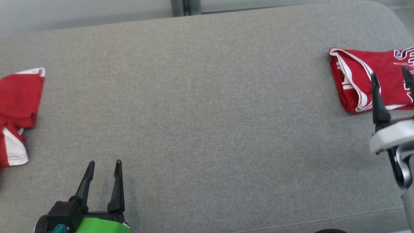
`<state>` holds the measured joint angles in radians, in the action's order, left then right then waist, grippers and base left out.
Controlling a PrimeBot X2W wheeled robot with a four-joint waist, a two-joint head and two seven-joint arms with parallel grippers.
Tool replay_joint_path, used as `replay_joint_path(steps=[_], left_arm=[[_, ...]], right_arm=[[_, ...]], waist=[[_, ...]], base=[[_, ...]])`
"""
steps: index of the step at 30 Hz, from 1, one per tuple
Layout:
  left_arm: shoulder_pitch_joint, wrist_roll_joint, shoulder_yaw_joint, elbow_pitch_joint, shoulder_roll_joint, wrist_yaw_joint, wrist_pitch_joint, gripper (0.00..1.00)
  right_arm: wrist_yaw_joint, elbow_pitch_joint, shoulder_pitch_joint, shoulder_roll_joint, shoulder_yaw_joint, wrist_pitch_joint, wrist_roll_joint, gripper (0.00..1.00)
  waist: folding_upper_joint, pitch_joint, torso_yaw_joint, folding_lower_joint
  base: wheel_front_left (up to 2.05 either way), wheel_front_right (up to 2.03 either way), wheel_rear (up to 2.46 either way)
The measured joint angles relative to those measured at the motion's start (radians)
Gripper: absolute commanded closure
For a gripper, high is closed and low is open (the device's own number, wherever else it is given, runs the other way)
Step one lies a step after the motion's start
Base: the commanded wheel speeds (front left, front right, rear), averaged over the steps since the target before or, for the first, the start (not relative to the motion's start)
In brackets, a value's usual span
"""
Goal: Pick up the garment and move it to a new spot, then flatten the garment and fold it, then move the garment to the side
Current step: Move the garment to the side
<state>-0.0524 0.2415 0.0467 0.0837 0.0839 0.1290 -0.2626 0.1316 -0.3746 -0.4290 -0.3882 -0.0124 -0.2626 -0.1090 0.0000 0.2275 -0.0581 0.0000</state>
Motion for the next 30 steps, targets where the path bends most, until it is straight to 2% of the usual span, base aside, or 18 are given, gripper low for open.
replay_joint_path(steps=[5,11,17,21,30], left_arm=[[-0.023,0.002,-0.029,0.052,-0.007,0.0,0.0,0.0],[-0.04,-0.001,-0.038,0.118,0.003,0.0,0.0,0.0],[-0.072,0.003,-0.055,0.15,0.012,0.0,0.0,0.0],[-0.084,0.015,-0.043,0.152,0.016,0.0,0.0,0.0],[-0.086,0.038,-0.016,0.144,0.024,0.0,0.0,0.0]], right_arm=[[0.0,0.148,0.22,0.095,-0.057,0.0,0.008,0.0],[0.0,0.206,0.402,0.179,-0.095,0.0,0.069,0.0],[0.0,0.234,0.494,0.243,-0.086,0.0,0.108,0.0],[0.0,0.224,0.543,0.291,-0.127,0.0,0.113,0.0],[0.0,0.23,0.573,0.331,-0.134,0.0,0.122,0.0]], waist=[[0.0,-0.08,0.043,-0.0001],[0.0,-0.159,0.097,-0.0001],[0.0,-0.223,0.131,-0.0001],[0.0,-0.253,0.151,-0.0001],[0.0,-0.267,0.153,-0.0001]], base=[[0.0,0.0,0.0],[0.0,0.0,0.0],[0.0,0.0,0.0],[0.0,0.0,0.0],[0.0,0.0,0.0]])
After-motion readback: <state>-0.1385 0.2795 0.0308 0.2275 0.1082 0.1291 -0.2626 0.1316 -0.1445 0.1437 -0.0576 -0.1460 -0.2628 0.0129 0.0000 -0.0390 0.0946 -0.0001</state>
